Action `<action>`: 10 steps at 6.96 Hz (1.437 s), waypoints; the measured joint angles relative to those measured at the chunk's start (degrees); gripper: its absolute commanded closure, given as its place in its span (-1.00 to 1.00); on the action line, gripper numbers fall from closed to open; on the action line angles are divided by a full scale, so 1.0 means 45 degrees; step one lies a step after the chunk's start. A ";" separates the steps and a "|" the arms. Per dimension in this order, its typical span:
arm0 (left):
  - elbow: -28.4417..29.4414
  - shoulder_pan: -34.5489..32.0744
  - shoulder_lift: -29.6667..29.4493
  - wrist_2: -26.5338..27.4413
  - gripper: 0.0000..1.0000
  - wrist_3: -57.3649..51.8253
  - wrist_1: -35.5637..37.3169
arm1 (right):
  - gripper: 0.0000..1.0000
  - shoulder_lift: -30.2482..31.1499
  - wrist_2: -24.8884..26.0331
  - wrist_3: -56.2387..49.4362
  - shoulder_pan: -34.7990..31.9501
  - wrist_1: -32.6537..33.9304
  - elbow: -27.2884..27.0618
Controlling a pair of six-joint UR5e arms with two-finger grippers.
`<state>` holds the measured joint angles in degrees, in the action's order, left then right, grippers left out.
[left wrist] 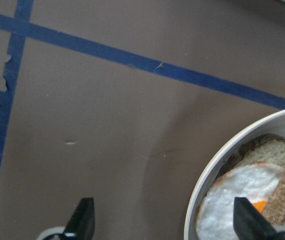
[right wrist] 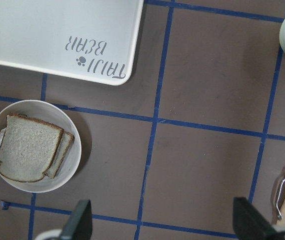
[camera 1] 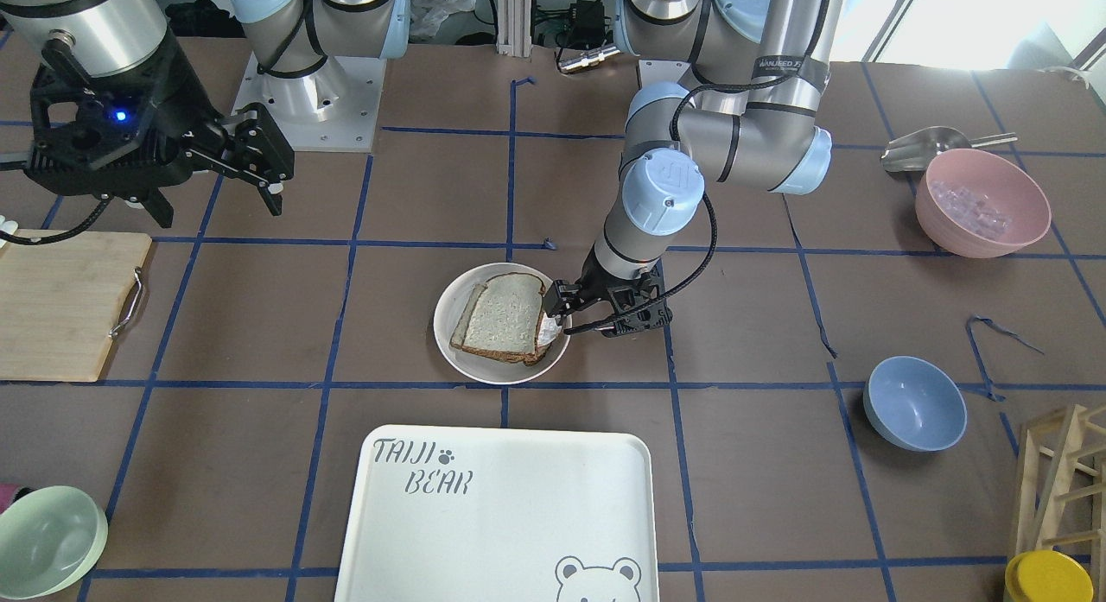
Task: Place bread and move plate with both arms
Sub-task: 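Grasp the rim of the white plate with the left gripper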
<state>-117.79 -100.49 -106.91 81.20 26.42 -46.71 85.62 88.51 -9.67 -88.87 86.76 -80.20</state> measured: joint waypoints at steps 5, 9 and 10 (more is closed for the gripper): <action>-0.0267 -0.0439 0.0103 0.0040 -0.28 -0.0162 -0.0055 | -1.00 -0.0017 0.0009 -0.0005 0.0003 -0.0004 -0.0085; -0.0424 -0.0493 0.0223 0.0042 0.30 -0.0300 -0.0107 | -1.00 -0.0062 0.0024 -0.0046 0.0015 -0.0003 -0.0094; -0.0443 -0.0496 0.0186 0.0025 0.56 -0.0332 -0.0107 | -1.00 -0.0072 0.0034 -0.0076 0.0019 -0.0003 -0.0100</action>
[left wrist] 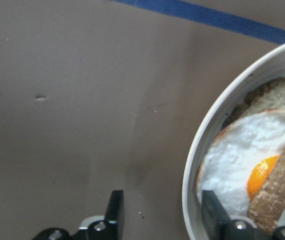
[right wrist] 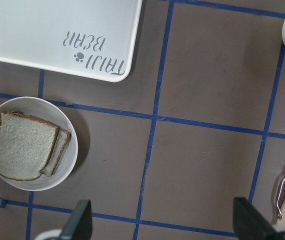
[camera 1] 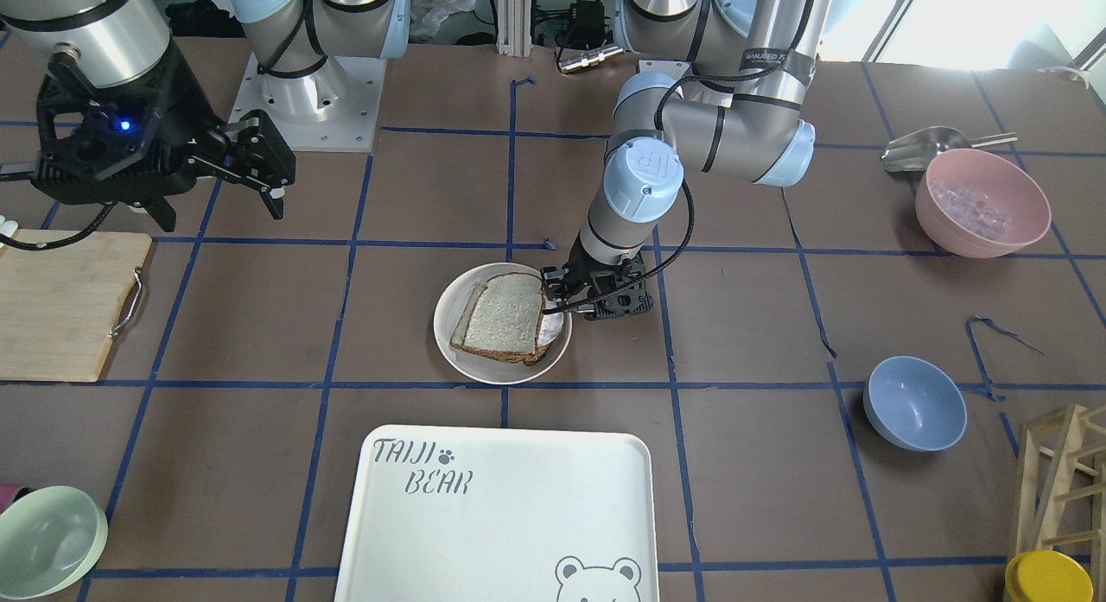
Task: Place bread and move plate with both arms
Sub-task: 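Grasp the rim of the white plate with the left gripper, then slide the plate with the left gripper onto the bear tray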
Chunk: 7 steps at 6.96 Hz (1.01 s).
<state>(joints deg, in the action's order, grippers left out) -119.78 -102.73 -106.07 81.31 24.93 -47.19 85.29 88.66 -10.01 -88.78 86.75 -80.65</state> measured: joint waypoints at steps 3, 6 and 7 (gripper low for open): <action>0.0054 -0.0001 -0.0113 -0.0083 1.00 -0.0036 0.0032 | -1.00 0.0004 -0.0023 0.0014 0.0003 0.0012 0.0010; 0.0103 0.0074 -0.0084 -0.0127 1.00 -0.0050 0.0119 | -1.00 0.0009 -0.0012 -0.0027 0.0009 0.0002 -0.0004; 0.0117 0.0123 0.0057 -0.0241 1.00 -0.0032 0.0135 | -1.00 0.0001 -0.0001 -0.0048 0.0016 0.0000 -0.0005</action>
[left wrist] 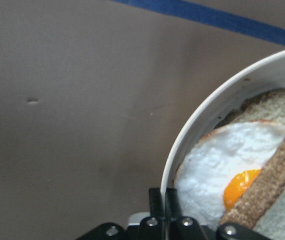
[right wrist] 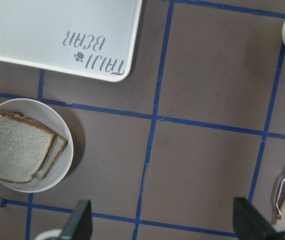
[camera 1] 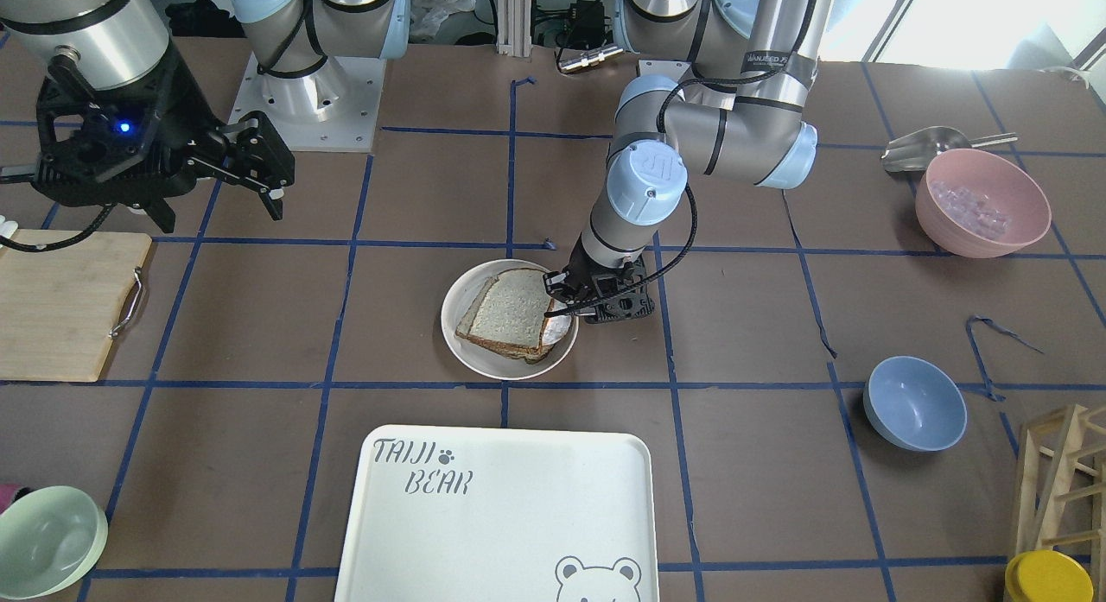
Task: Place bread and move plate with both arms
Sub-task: 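Slide the plate with the left gripper onto the bear tray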
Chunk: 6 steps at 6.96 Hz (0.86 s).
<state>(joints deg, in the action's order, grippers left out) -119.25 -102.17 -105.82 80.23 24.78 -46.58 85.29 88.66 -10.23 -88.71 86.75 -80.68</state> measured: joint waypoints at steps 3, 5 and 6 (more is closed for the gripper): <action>0.0016 0.0234 0.0572 -0.0350 1.00 0.0370 0.0082 | -1.00 -0.0017 -0.0007 -0.0029 0.0038 0.0008 -0.0001; 0.0091 0.0772 0.0867 -0.1051 1.00 0.0619 0.0203 | -1.00 -0.0023 -0.0004 -0.0028 0.0043 0.0002 -0.0002; 0.0247 0.1168 0.0950 -0.1423 1.00 0.0699 0.0216 | -1.00 -0.0018 -0.0009 -0.0019 0.0035 0.0000 -0.0002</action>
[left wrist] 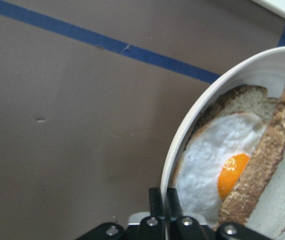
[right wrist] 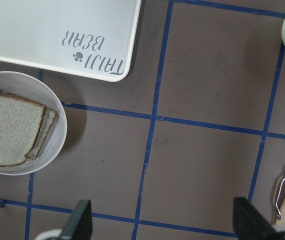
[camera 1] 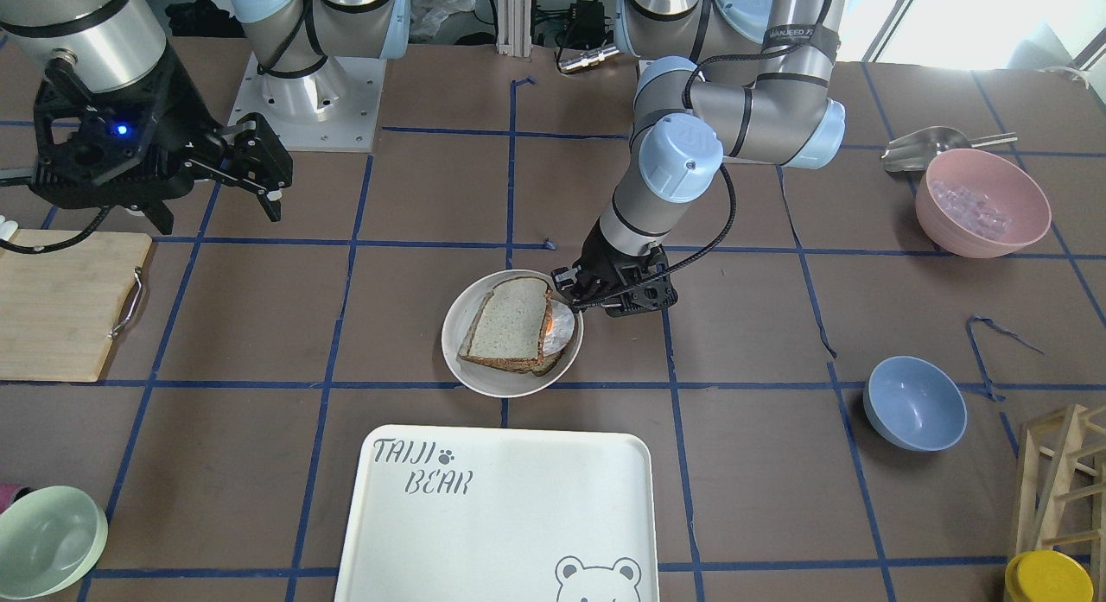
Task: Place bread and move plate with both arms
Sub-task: 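Slide the plate with the left gripper onto the bear tray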
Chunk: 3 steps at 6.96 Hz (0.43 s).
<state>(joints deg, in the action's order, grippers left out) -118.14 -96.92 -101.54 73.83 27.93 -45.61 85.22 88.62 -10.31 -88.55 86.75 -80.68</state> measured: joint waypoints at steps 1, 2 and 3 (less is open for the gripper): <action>0.0462 0.0312 -0.0148 -0.0389 1.00 0.0115 -0.0048 | -1.00 0.0002 -0.0003 0.0005 -0.0007 -0.0001 0.0000; 0.1326 0.0493 -0.0651 -0.0772 1.00 0.0287 -0.0138 | -1.00 -0.0004 -0.0005 0.0006 -0.0005 -0.0001 -0.0026; 0.2387 0.0564 -0.1361 -0.0947 1.00 0.0444 -0.0288 | -1.00 -0.0008 -0.0005 0.0003 0.0002 0.0003 -0.0079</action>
<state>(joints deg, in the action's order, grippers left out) -107.40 -94.38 -107.66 69.56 29.93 -46.91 85.18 88.59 -10.30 -88.54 86.76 -81.04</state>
